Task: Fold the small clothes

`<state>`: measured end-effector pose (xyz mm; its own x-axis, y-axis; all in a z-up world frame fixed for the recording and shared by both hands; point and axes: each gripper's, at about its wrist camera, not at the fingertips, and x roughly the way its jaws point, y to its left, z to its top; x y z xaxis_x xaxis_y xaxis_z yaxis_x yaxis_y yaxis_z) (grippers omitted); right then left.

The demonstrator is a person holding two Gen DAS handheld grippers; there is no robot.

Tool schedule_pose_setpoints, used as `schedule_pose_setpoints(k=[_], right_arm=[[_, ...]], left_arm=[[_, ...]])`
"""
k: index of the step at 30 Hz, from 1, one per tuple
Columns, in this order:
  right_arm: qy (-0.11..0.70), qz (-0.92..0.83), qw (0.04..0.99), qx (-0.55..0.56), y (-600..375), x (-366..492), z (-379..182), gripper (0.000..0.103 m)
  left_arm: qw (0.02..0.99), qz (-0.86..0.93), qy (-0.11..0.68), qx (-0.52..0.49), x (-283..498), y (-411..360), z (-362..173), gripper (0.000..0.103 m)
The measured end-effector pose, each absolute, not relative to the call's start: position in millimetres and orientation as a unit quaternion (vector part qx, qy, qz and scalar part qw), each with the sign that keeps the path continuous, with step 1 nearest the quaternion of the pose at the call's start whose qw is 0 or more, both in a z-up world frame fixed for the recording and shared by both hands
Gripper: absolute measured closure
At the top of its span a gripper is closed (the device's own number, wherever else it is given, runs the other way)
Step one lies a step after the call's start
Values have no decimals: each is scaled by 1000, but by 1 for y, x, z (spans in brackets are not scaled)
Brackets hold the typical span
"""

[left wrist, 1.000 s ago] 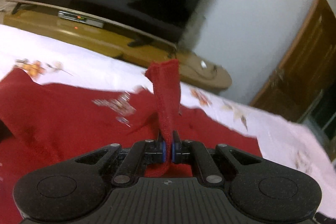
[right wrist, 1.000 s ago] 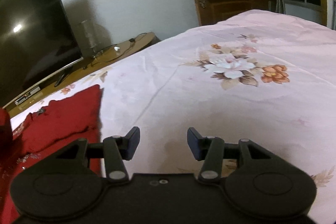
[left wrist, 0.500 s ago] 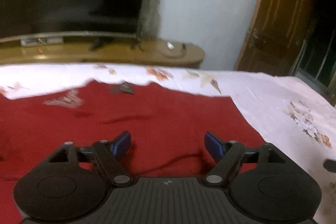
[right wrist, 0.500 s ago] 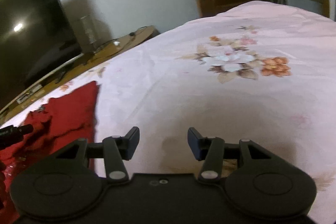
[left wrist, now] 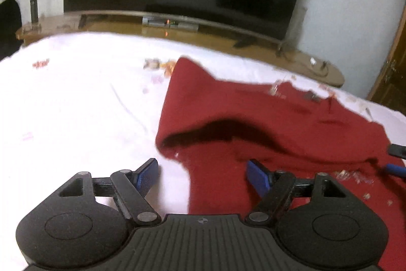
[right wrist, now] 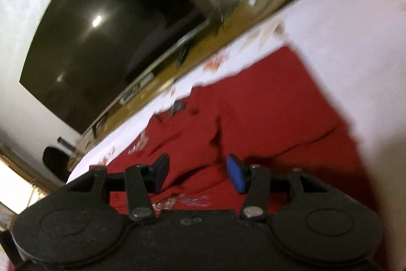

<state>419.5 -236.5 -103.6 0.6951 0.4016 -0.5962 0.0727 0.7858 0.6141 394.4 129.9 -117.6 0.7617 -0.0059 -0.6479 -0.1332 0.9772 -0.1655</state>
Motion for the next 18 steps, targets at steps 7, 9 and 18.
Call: schedule_pose_setpoints(k=[7, 9, 18], right_arm=[[396, 77, 863, 305, -210, 446, -114, 69], [401, 73, 868, 283, -207, 449, -113, 95], [326, 69, 927, 170, -207, 441, -67, 97]], left_arm=[[935, 21, 342, -86, 401, 127, -128, 27], [936, 17, 333, -111, 398, 139, -124, 42], [933, 7, 344, -103, 412, 151, -131, 72]])
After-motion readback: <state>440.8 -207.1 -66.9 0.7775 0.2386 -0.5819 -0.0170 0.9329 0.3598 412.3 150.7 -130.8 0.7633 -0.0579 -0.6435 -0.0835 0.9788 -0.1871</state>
